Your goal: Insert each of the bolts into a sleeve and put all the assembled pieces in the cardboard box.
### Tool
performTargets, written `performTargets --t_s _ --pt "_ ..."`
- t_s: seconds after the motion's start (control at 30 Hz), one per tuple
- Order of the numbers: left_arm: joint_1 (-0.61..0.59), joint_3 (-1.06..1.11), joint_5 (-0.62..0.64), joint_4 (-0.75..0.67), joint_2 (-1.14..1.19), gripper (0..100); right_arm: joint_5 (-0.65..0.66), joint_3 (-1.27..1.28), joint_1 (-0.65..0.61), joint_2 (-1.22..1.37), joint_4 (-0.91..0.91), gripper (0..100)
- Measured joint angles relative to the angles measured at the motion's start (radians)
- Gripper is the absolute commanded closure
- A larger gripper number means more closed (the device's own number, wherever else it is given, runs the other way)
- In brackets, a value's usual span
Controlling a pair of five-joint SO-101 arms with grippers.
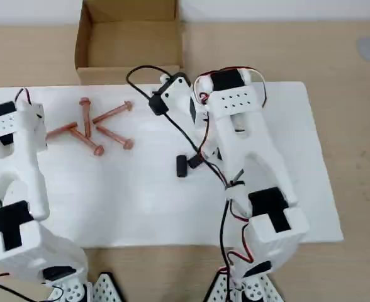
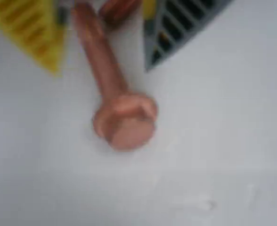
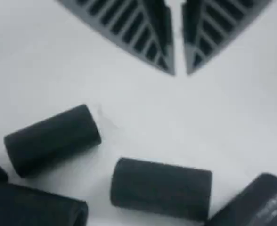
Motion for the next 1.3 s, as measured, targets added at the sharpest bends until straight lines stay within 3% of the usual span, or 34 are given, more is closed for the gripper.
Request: performTargets --t_s 0.63,1.3 --pt "0.002 0.032 0.008 -0.120 0.057 75 -0.003 0.000 0.000 0.000 0.025 98.6" --pt "0.064 0.009 0.011 -0.149 0.152 75 -0.018 0.000 0.000 0.000 0.041 98.6"
